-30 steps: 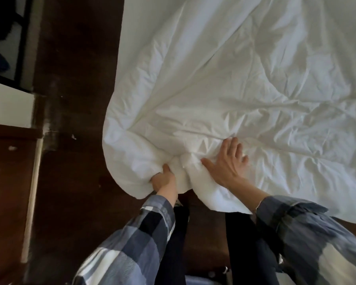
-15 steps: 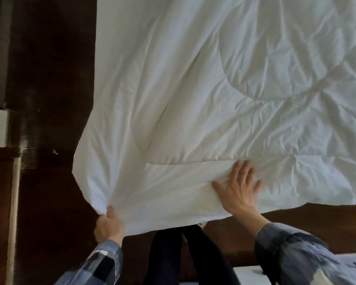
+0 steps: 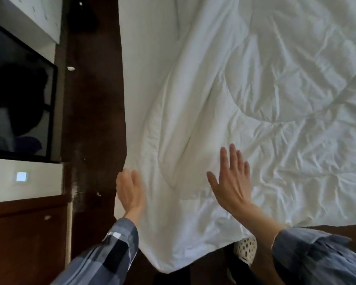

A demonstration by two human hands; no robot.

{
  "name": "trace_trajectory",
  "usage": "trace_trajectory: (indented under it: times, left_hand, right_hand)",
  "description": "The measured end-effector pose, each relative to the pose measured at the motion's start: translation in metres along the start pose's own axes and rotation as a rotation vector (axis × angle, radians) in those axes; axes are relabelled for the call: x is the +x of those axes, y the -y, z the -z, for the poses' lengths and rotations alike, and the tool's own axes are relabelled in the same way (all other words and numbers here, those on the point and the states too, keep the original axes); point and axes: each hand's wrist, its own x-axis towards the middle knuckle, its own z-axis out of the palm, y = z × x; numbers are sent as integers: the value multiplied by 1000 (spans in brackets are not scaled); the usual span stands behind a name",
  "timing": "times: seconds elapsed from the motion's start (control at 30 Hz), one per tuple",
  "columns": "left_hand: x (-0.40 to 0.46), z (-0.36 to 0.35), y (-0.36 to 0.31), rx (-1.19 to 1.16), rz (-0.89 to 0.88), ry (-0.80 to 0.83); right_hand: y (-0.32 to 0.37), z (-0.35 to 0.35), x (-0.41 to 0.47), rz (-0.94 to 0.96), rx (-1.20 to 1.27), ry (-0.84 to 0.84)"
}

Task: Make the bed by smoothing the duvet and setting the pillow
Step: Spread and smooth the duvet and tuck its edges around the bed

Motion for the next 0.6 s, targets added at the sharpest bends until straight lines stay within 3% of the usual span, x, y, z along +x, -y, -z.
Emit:
trace_trajectory:
  times: [0.07, 0.13, 0.23, 0.3, 0.37, 0.47, 0.6]
  left_hand:
    - [38, -3, -27, -144, 110, 74]
    - [67, -9, -45, -112, 186, 176]
    - [103, -16, -56, 89, 58, 284]
    - [127, -22, -61, 85, -7, 406]
    - [139, -27, -73, -51, -51, 644]
    - [140, -30, -96, -246, -124, 944]
    - [152, -30, -104, -459, 142, 1037]
  right_hand:
    - [37, -8, 10, 133, -8, 63]
    - [51, -26, 19, 158, -97, 202]
    - [53, -49, 33, -106, -209, 395]
    - [63, -59, 43, -262, -172, 418]
    - [81, -63, 51, -372, -8, 381]
    - [103, -70, 71, -546, 353, 158]
    - [123, -63, 79, -670, 621, 17]
